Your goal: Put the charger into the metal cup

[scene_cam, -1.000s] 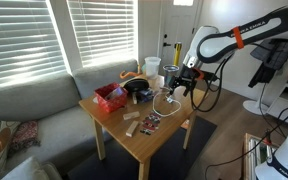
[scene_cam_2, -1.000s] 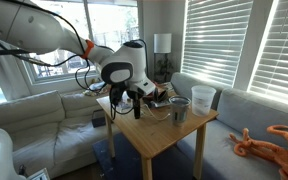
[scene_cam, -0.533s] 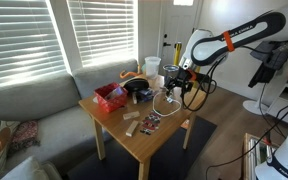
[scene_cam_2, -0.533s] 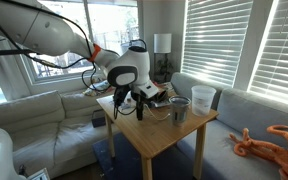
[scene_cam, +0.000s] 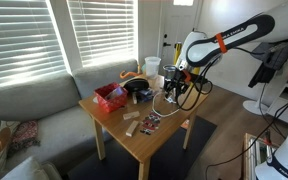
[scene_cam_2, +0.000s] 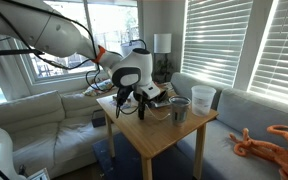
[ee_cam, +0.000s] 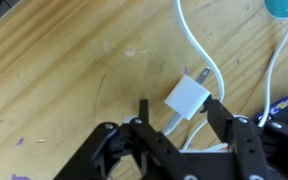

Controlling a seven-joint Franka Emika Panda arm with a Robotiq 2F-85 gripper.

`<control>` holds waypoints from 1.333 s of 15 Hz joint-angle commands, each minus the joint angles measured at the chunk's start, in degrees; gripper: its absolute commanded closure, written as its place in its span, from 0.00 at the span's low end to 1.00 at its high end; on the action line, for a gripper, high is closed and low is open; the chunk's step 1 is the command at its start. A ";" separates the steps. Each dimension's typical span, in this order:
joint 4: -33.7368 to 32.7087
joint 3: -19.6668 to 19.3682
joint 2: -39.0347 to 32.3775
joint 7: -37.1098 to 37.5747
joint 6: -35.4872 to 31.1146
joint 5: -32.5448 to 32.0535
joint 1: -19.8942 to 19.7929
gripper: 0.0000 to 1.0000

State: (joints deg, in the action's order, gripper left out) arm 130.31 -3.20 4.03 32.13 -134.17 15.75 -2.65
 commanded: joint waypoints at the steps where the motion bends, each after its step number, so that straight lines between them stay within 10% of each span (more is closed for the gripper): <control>1: -2.70 0.67 -1.98 1.30 2.27 1.60 0.10 0.45; 8: -4.99 1.26 -2.25 1.69 8.36 1.22 0.81 0.81; 20: -4.35 2.29 5.58 2.43 8.70 -2.32 0.67 0.82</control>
State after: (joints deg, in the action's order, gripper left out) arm 125.31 -1.73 5.62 33.03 -126.77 15.13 -1.89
